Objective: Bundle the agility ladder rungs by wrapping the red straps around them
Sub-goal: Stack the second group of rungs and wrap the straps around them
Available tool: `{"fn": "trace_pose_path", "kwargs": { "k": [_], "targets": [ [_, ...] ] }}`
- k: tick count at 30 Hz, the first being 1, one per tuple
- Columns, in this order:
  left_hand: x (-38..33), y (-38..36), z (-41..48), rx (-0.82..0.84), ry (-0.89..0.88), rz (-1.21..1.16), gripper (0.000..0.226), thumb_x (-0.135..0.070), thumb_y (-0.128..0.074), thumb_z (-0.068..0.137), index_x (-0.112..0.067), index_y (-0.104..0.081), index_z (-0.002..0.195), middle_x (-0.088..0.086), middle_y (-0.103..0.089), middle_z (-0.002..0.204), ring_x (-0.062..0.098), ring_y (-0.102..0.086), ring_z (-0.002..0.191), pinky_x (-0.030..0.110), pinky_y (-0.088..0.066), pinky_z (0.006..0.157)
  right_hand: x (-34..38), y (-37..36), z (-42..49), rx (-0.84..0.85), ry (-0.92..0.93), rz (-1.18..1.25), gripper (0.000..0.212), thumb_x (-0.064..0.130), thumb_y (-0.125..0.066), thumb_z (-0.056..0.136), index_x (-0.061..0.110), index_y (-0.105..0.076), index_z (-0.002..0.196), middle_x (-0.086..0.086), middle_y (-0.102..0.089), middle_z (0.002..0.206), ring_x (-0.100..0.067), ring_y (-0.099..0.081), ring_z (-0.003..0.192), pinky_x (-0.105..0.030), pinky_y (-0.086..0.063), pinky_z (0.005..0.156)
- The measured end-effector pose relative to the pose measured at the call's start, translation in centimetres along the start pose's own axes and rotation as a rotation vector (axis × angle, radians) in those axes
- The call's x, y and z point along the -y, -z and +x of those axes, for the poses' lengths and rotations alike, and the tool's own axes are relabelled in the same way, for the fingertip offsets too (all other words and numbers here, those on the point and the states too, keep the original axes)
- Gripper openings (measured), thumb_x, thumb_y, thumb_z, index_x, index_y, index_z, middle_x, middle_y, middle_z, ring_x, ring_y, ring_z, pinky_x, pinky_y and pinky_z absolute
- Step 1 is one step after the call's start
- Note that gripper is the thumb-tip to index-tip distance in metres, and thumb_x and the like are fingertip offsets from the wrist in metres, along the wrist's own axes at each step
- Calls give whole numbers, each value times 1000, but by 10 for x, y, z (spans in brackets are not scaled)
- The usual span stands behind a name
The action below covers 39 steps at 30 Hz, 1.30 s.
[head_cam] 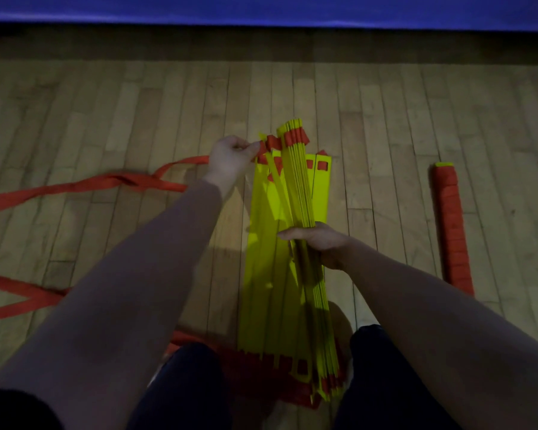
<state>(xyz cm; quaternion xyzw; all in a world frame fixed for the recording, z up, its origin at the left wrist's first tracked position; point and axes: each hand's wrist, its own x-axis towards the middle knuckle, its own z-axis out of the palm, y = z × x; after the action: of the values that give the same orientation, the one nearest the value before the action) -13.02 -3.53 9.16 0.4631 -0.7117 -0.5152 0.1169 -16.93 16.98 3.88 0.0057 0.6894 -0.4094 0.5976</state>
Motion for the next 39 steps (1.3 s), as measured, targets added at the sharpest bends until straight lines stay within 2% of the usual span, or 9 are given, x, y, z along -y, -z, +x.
{"fn": "trace_pose_path", "kwargs": {
  "k": [3, 7, 13, 17, 20, 25, 28, 31, 39],
  "targets": [
    [-6, 6, 0, 103, 71, -1, 18, -18, -62, 91, -5, -68, 104, 3, -48, 59, 16, -44, 51, 11, -30, 35, -8, 8, 6, -86, 1, -4, 129, 56, -90, 31, 3, -42, 138, -20, -57, 128, -37, -60, 111, -55, -53, 89],
    [-18, 3, 1, 142, 95, -202, 9, -20, -64, 90, -14, -64, 83, 10, -62, 79, 24, -60, 72, 30, -53, 65, -1, 9, -3, -116, -10, -68, 122, 58, -85, 44, 3, -37, 141, -19, -56, 127, -37, -58, 110, -56, -51, 91],
    [-19, -3, -8, 115, 34, -335, 14, -19, -65, 90, -19, -64, 76, 4, -65, 79, 20, -61, 79, 28, -51, 68, 3, 10, 3, -82, -35, -80, 123, 59, -82, 44, 11, -32, 145, -18, -49, 135, -41, -52, 118, -58, -48, 94],
    [-7, -6, -19, 21, -156, -34, 17, -32, -66, 88, -18, -64, 98, 4, -58, 108, 19, -53, 105, 38, -41, 104, 4, 12, -2, -111, -31, 13, 61, 35, -77, 67, 1, -57, 113, -16, -60, 95, -30, -62, 84, -42, -51, 73],
    [8, -15, -47, -153, -420, 436, 47, -42, -67, 83, -12, -56, 118, 10, -49, 123, 25, -44, 118, 34, -28, 97, 10, 16, -5, -168, 2, 63, 27, 21, -77, 79, 4, -57, 89, -9, -55, 76, -22, -56, 63, -33, -48, 57],
    [46, -29, -76, 945, -131, 604, 16, -32, -62, 91, -17, -65, 88, -2, -60, 83, 22, -59, 86, 31, -43, 71, 29, 23, 3, -331, 86, 174, 13, 4, -64, 84, 7, -51, 81, -6, -42, 63, -17, -41, 51, -27, -37, 50],
    [69, -37, -115, 1379, 67, 841, 26, -32, -63, 91, -15, -61, 112, 0, -59, 103, 15, -57, 94, 15, -44, 71, 41, 26, 3, -343, 115, 259, 12, 11, -61, 86, 11, -51, 81, -4, -42, 63, -16, -41, 51, -27, -42, 50],
    [97, -44, -150, 1559, 110, 998, 60, -36, -61, 91, -9, -41, 141, 6, -45, 143, 23, -44, 129, 31, -38, 101, 53, 25, 3, -347, 116, 356, 16, 16, -58, 91, 12, -49, 78, -3, -42, 60, -16, -41, 49, -27, -42, 50],
    [106, -40, -150, 1572, 185, 892, 42, -34, -65, 90, -1, -63, 115, 8, -66, 97, 7, -54, 73, 17, -42, 61, 56, 25, 4, -453, 124, 356, 16, 15, -54, 89, 13, -47, 74, -4, -41, 60, -17, -40, 50, -27, -38, 51]
  ]
}}
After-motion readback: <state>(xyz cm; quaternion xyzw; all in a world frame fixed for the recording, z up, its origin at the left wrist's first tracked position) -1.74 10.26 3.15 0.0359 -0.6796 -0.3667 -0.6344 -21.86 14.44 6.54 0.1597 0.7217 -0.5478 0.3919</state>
